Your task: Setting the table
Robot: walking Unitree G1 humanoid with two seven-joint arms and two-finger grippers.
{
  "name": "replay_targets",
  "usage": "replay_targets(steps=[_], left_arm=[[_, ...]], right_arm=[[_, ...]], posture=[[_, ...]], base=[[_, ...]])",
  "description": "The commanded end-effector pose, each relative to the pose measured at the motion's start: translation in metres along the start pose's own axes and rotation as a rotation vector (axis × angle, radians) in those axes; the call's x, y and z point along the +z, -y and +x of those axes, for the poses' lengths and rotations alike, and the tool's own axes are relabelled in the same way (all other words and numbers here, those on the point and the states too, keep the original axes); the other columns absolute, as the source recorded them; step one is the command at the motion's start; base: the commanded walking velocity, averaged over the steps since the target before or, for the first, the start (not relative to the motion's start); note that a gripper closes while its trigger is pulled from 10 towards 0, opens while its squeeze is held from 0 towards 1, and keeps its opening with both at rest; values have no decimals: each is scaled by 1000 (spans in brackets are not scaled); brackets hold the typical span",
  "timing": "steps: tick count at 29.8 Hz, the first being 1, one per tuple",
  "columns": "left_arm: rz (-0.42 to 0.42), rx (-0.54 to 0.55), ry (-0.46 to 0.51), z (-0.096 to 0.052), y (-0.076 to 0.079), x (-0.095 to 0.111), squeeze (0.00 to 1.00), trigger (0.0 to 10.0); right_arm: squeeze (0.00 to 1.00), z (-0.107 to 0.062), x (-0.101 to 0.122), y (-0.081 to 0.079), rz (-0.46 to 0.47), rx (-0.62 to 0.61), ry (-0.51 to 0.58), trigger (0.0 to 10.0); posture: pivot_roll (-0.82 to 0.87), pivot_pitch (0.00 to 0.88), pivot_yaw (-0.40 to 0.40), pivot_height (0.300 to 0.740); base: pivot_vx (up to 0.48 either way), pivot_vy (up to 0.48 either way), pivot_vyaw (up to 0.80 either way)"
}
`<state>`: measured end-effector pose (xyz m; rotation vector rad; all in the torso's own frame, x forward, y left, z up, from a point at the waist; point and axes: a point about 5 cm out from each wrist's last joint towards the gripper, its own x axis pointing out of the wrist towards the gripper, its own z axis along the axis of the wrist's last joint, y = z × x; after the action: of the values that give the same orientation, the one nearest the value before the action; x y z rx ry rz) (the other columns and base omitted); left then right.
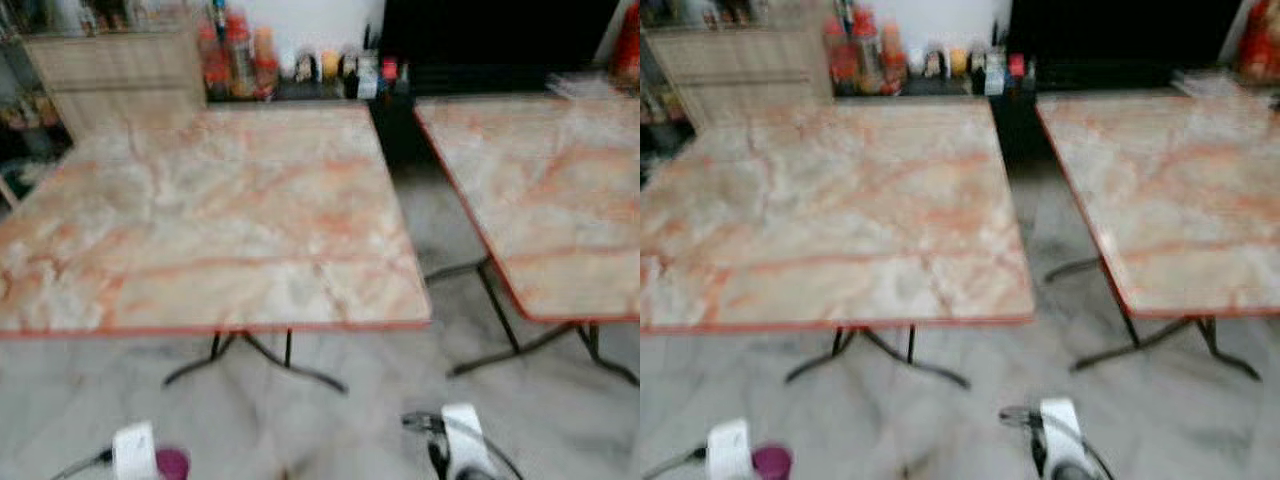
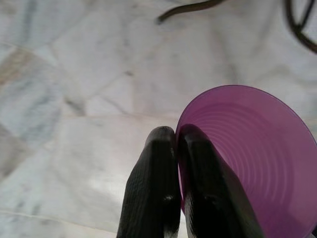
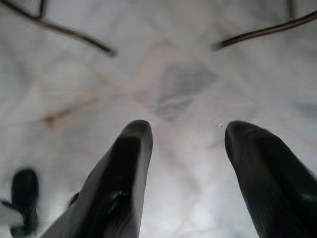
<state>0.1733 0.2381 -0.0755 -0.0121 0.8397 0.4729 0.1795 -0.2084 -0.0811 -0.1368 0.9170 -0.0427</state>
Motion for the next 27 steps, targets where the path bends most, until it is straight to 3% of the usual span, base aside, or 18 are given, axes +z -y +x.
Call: replay_targets(steps=[1, 4, 21, 27], left_arm=[[9, 20, -7, 1, -9, -1, 0, 10000], [15, 13, -10, 1, -7, -2, 0, 10000], [30, -1, -14, 0, -6, -4, 0, 10000], [31, -3, -11, 0, -5, -4, 0, 10000]], right_arm=[[0, 1, 6, -8, -10, 18, 20, 10000], [0, 1, 5, -7, -23, 10, 24, 10000], [0, 1, 3, -4, -33, 7, 14, 10000], [0, 1, 3, -3, -21, -7, 12, 10000]], posture=[[-29, 0, 14, 732], [-32, 0, 16, 732], [-44, 0, 18, 732], [-45, 0, 16, 732]], base=[[0, -465, 0], [0, -465, 571], [0, -461, 0], [0, -461, 549]])
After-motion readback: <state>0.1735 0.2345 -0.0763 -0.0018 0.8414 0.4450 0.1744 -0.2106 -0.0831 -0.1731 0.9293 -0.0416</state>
